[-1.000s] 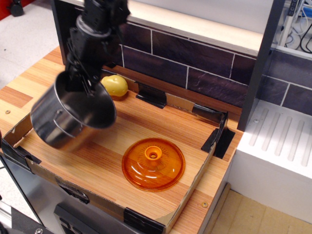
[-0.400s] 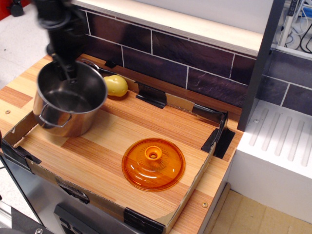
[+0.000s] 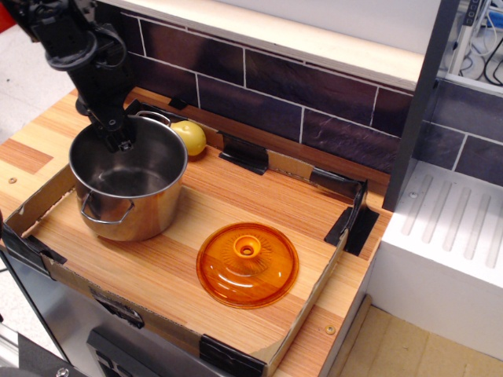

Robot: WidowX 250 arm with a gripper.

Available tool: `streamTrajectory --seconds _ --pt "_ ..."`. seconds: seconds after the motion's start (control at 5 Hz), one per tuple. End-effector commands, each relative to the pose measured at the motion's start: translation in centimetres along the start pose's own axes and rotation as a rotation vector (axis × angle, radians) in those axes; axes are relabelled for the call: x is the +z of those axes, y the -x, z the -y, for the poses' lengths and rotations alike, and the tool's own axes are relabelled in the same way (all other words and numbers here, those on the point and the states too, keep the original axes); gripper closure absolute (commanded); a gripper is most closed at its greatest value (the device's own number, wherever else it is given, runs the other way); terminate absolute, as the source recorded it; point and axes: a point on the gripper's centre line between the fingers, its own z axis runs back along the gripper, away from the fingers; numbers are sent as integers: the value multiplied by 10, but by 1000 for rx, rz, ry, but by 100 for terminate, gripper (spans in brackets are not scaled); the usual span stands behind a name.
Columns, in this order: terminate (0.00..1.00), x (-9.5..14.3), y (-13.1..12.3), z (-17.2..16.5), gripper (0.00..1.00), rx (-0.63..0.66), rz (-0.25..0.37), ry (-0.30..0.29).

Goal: Upright metal pot

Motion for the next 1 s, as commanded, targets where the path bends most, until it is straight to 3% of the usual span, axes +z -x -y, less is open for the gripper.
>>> streamTrajectory --seconds 0.0,0.2,0.4,0.8 --pt "0 3 10 -7 100 -10 1 -72" --pt "0 0 13 -11 0 -26 3 -105" --pt "0 6 12 -15 0 -15 2 -106" --pt "0 42 4 -23 0 51 -111 -164"
